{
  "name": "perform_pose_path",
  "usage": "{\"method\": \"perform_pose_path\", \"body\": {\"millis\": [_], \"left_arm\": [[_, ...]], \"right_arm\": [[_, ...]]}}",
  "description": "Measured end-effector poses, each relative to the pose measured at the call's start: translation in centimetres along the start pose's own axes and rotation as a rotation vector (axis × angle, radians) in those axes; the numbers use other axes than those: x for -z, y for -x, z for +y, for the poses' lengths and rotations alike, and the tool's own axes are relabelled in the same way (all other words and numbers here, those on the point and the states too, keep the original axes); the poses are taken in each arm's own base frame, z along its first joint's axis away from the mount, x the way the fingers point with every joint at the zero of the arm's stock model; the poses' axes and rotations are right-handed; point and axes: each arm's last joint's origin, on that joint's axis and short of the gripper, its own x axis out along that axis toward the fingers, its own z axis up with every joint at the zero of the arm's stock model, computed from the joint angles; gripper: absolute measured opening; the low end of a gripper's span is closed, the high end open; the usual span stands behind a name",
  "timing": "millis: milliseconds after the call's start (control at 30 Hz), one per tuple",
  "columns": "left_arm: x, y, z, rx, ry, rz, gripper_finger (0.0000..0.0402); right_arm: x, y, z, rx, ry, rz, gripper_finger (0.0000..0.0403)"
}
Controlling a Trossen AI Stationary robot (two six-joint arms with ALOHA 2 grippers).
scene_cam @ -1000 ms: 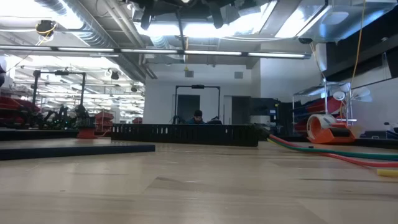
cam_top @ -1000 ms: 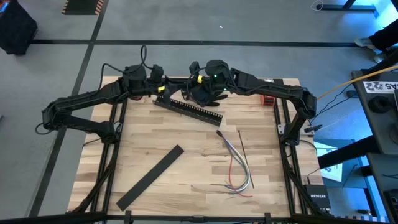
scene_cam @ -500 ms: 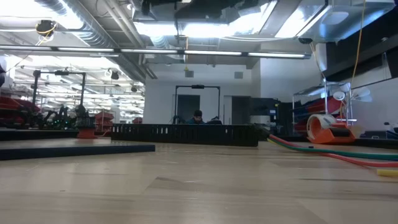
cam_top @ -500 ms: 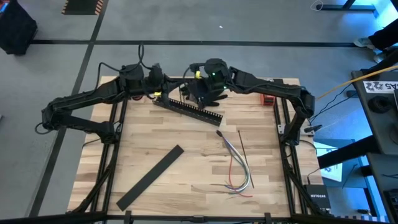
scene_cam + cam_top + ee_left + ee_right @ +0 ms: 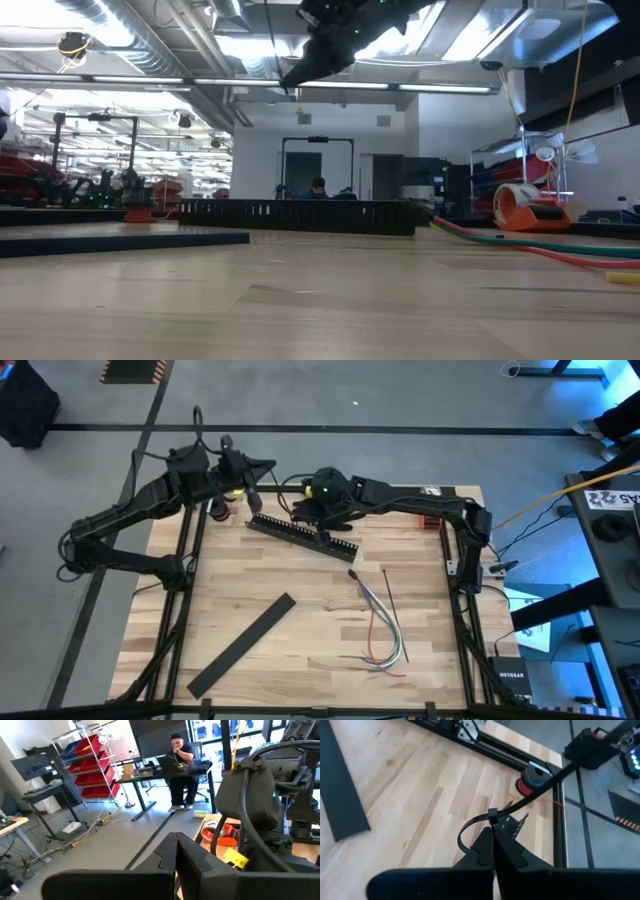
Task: Ziptie cables
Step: Prepare the black zip tie
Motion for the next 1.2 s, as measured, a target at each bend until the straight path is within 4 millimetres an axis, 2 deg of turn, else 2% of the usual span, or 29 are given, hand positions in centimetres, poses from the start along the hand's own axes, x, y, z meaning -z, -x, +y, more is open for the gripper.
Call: {"method": "perform_pose_path", "body": {"millis": [133, 267, 400, 533, 700, 833, 1000, 1200], "left_arm": [[0.7, 0.1, -0.7, 0.04, 0.019, 0.076, 0.002], [2.0, 0.3, -1.2, 0.076, 0.063, 0.224, 0.0069], [2.5, 2.6, -1.7, 0.113, 0.161, 0.323, 0.012], [2.7, 4.9, -2.2, 0.155, 0.237, 0.387, 0.0149], [2.7, 6.9, -2.2, 0.182, 0.293, 0.409, 0.0163], [2.8, 7.7, -2.2, 0.188, 0.305, 0.435, 0.0161], [3.4, 8.0, -2.2, 0.184, 0.314, 0.496, 0.0153], [3.7, 7.8, -2.4, 0.177, 0.326, 0.541, 0.0151]], "right_arm": [[-0.1, -0.1, 0.0, 0.017, -0.012, -0.003, 0.0], [-0.4, 0.1, -0.1, 0.025, -0.077, -0.017, 0.0], [-0.1, 0.0, 0.1, -0.004, -0.19, 0.003, 0.0001], [0.4, -1.1, 0.2, -0.026, -0.35, 0.017, 0.0005], [0.9, -3.5, 1.3, -0.123, -0.451, 0.016, 0.0064], [0.6, -3.8, 2.0, -0.113, -0.431, 0.043, 0.013], [-0.6, -0.7, 1.2, -0.071, -0.376, 0.074, 0.0184], [-1.6, 4.0, 1.3, -0.092, -0.317, 0.166, 0.0204]]}}
